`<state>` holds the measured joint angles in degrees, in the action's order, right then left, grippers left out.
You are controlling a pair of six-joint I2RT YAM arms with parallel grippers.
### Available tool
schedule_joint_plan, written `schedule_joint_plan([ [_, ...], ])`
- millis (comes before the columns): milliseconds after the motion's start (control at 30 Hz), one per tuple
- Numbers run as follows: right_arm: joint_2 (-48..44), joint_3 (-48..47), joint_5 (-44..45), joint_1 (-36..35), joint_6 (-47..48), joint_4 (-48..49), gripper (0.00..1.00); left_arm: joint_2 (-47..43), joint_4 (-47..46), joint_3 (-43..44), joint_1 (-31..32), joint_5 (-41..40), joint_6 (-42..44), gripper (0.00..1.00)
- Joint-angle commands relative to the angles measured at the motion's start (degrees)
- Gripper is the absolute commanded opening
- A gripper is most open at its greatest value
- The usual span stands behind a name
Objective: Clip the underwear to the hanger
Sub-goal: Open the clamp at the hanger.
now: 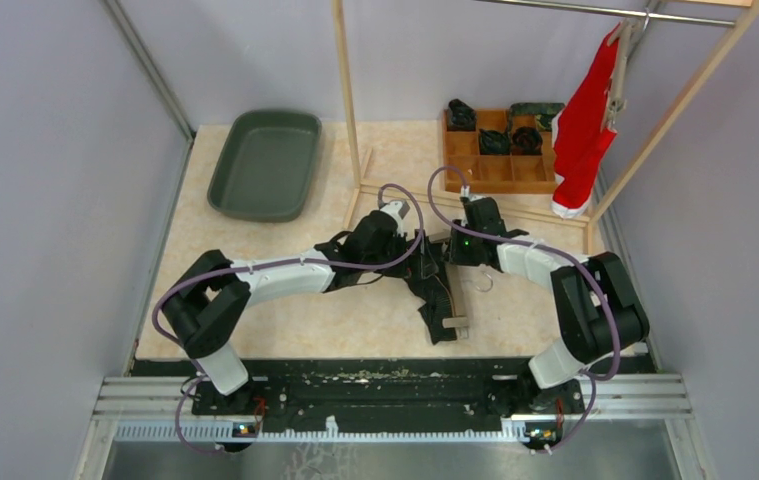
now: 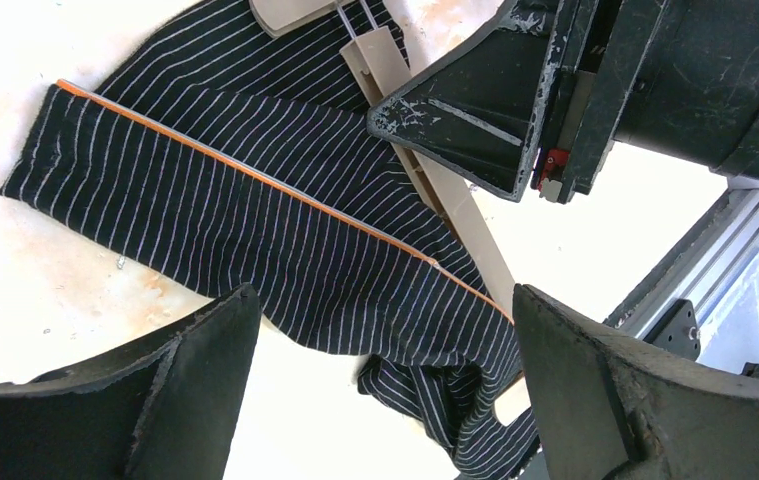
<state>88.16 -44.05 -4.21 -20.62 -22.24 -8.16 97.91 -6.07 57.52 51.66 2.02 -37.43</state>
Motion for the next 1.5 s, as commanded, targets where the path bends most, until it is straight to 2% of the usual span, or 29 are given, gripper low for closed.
schedule_joint_plan([
  [0, -2.7, -2.1, 1.0, -0.9, -0.8, 2.0, 0.16, 0.1, -2.0, -0.2, 0.6, 0.0, 0.8, 0.99],
  [267, -10.7, -3.7, 3.0, -1.2, -6.3, 2.3, 0.1, 2.6, -12.0, -2.2, 2.2, 3.6, -1.3, 0.99],
  [733, -12.0, -5.5, 2.5, -5.0, -14.4, 4.1, 0.07, 4.3, -25.6, -6.4, 2.9, 5.4, -2.8, 0.97],
  [867, -13.8, -4.7, 2.7, -5.4, -15.9, 5.1, 0.07, 5.8, -30.1, -7.4, 2.9, 7.7, -4.2, 0.87],
  [933, -14.6, -4.6, 3.2, -5.4, -16.1, 5.0, 0.07, 6.0, -33.2, -8.9, 2.8, 8.6, -5.5, 0.78],
  [1200, -16.1, -4.3, 4.5, -5.4, -16.1, 4.9, 0.08, 4.4, -38.5, -12.7, 2.9, 8.5, -6.7, 0.27],
  [1267, -16.4, -3.8, 4.2, -5.4, -15.9, 6.5, 0.18, 3.8, -38.9, -13.3, 2.8, 8.3, -6.6, 0.13],
  [1333, -17.8, -2.5, 3.9, -5.3, -16.0, 8.9, 0.39, 3.2, -39.1, -13.8, 2.6, 8.4, -6.6, 0.0],
  [1400, -20.0, -0.6, 3.5, -4.4, -16.0, 11.6, 0.58, 2.2, -39.8, -14.6, 2.3, 9.1, -6.8, 0.0],
  [1467, -21.8, 1.2, 0.5, -2.4, -16.5, 14.5, 0.67, 1.4, -40.6, -15.5, 1.8, 9.7, -7.2, 0.0],
])
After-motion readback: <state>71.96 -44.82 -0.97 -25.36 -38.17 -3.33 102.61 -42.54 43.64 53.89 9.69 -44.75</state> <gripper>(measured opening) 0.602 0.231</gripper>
